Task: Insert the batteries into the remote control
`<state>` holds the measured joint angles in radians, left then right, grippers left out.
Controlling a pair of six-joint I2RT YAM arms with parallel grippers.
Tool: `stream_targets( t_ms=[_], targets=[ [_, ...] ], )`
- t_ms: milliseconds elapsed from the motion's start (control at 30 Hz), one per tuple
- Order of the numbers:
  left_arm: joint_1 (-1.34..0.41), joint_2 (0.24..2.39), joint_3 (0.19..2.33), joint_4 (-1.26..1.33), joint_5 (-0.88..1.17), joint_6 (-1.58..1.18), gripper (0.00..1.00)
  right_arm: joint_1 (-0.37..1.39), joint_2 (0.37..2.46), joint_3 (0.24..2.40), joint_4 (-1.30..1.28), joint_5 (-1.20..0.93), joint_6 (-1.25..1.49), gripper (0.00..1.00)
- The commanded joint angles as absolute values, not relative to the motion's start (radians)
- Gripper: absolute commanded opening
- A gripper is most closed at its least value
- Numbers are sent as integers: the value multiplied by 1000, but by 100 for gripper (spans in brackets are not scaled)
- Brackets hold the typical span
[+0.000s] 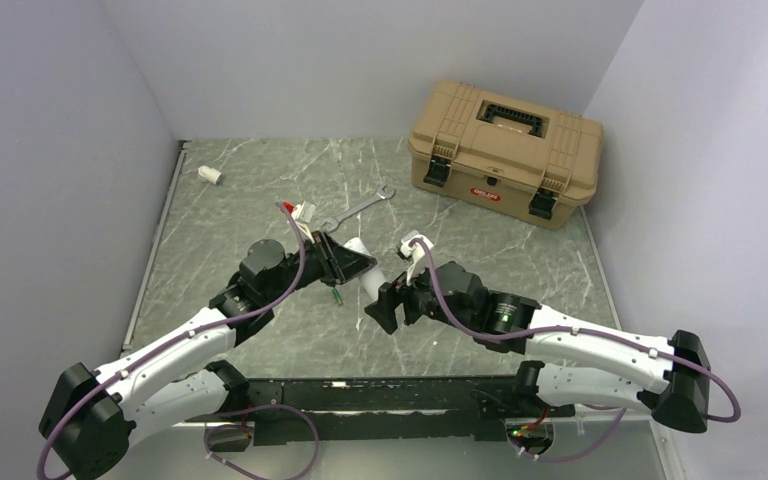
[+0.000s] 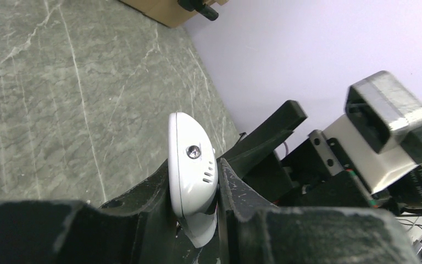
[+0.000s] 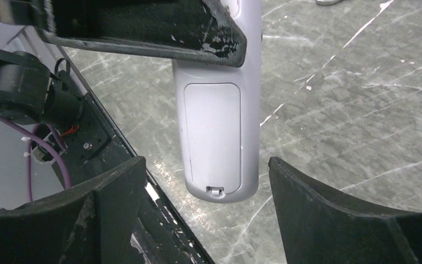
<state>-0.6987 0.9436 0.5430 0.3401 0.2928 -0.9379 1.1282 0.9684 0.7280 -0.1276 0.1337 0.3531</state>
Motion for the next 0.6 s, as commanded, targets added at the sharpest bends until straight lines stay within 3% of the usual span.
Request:
stream_targets(
  t_ms=[0,333,500,567],
  targets=[
    [-695,931,530,455,326,-969,0,1126,1003,748,-71,137,366,80],
    [-696,912,513,440,316,-961,0,1125,1003,757,-62,150,367,55],
    [-696,899,497,442,275,-973,0,1126,1046,801,-94,137,392,23],
    [-695,900,490,458,258,-982,1,1127,1062,811,-89,118,405,15]
  ],
)
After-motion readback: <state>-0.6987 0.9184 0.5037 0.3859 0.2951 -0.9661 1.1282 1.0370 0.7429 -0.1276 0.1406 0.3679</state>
